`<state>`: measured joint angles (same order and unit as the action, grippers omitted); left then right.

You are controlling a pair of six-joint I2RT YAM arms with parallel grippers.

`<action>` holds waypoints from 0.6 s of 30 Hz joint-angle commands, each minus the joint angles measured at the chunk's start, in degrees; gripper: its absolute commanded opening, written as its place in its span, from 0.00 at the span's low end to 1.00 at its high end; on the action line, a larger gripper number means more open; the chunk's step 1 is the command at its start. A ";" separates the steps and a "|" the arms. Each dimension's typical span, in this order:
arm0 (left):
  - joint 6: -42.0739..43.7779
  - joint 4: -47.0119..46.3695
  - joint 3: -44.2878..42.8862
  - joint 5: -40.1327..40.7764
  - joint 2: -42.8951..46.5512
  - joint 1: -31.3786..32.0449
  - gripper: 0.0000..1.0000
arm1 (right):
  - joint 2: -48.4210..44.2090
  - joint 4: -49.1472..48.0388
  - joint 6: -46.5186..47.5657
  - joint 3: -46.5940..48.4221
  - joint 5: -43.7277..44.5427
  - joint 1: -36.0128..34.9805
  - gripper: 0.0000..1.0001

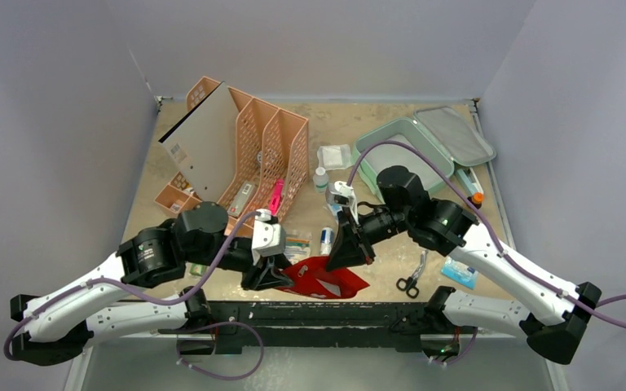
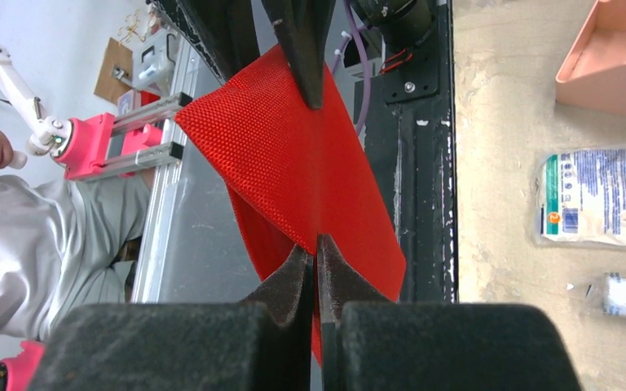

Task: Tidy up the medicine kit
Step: Zip the medicine pouch.

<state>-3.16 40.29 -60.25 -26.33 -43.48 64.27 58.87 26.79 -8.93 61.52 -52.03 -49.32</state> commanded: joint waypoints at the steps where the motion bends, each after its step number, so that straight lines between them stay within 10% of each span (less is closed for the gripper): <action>1: 2.64 -3.10 -1.40 -4.00 -0.71 0.15 0.28 | 0.10 -0.68 -0.14 3.43 -0.32 0.28 0.00; 5: 4.83 -2.03 -3.26 -5.28 -3.74 0.15 0.00 | -0.32 -1.72 -0.80 2.95 0.67 0.28 0.00; 8: 5.39 -1.14 -3.93 -3.35 -6.23 0.15 0.00 | -0.51 -2.34 -2.37 3.05 4.10 0.29 0.01; 18: -2.17 -8.57 2.07 30.42 -2.06 0.15 0.00 | -8.56 -0.04 -18.29 2.38 31.07 0.28 0.50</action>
<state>-2.00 37.45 -59.59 -11.99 -48.14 64.29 55.35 27.79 -19.73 63.07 -32.18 -49.04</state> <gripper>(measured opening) 0.007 0.452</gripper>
